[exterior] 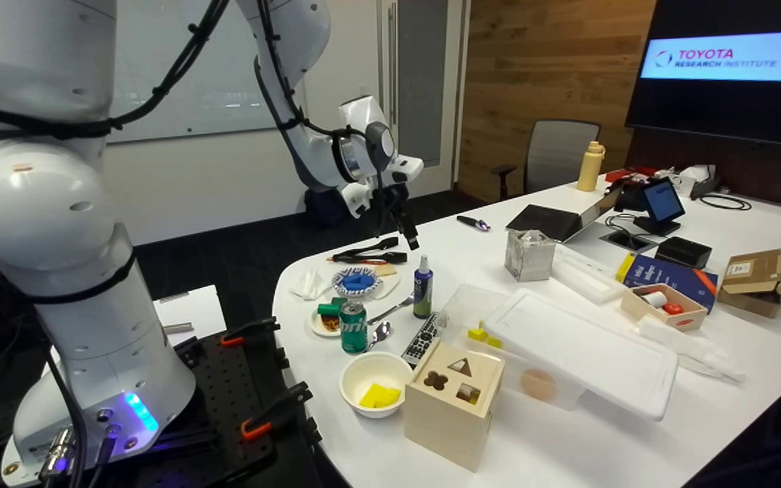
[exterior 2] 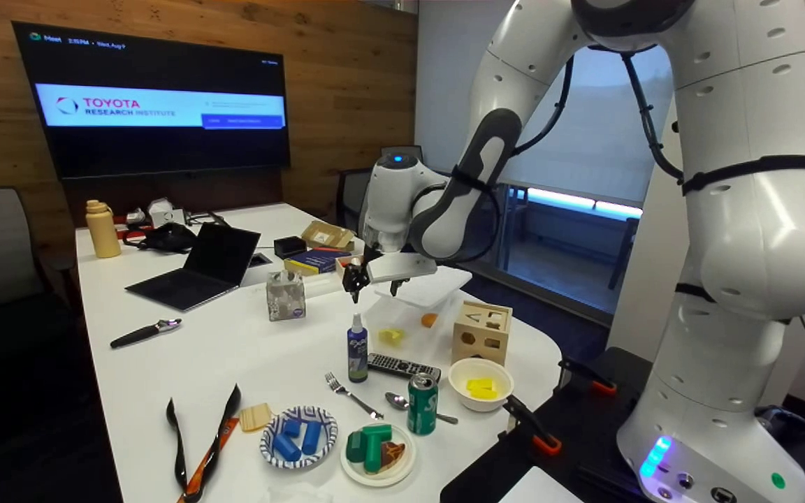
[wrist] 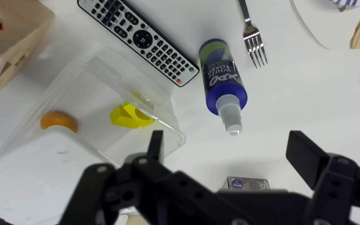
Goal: Press a button on the remote
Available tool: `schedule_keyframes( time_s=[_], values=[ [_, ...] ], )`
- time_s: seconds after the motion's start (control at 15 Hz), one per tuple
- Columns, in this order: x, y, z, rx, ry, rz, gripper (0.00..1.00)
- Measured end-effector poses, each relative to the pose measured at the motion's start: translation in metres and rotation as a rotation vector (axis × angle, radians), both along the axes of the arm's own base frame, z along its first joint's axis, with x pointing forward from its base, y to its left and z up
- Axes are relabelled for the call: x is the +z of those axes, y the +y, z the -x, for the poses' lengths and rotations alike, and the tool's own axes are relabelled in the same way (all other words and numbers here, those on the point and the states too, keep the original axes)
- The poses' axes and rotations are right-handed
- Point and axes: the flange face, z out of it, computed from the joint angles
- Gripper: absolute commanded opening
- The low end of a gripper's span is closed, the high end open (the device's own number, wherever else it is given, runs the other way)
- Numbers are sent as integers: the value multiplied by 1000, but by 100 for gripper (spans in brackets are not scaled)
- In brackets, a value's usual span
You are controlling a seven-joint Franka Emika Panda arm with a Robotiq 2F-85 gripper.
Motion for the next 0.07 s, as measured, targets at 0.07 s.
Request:
schedule_keyframes(
  time_s=[0.07],
  values=[
    [3, -1, 0, 8, 4, -7, 100]
  ],
)
